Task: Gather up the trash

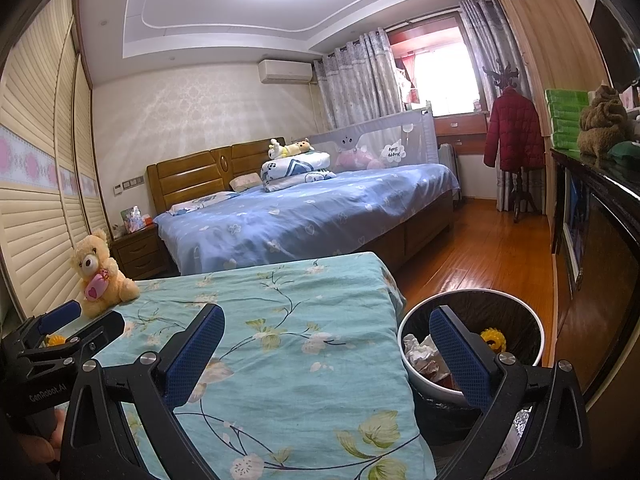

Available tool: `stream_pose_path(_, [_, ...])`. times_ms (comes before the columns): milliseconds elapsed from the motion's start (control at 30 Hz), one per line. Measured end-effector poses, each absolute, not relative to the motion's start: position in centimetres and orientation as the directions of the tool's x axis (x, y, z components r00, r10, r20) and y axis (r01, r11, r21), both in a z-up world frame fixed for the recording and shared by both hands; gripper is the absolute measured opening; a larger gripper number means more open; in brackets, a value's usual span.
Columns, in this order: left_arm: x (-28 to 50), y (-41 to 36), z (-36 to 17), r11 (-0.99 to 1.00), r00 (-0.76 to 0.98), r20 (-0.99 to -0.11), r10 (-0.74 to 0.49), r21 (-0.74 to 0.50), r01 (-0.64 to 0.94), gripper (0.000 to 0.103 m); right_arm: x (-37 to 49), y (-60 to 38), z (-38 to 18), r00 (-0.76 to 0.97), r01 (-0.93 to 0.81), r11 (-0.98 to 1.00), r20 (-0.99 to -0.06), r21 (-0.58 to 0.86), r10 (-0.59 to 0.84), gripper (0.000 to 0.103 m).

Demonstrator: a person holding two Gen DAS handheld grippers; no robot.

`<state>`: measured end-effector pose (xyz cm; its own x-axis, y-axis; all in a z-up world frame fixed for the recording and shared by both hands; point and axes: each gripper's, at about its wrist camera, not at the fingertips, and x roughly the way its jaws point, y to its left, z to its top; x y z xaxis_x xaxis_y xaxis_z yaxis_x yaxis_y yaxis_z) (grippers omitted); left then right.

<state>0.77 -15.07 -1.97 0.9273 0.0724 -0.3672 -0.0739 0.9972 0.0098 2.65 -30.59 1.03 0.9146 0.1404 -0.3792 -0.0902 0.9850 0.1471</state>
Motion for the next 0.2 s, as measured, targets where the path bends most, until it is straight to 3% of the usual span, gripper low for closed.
stream_pose_path(200, [1.08, -14.93, -1.83, 0.997, 0.924, -0.375, 0.073, 0.007, -0.076, 0.102, 2.94, -30.62, 0.57, 0.906, -0.092, 0.984, -0.396, 0.156, 0.147, 0.103])
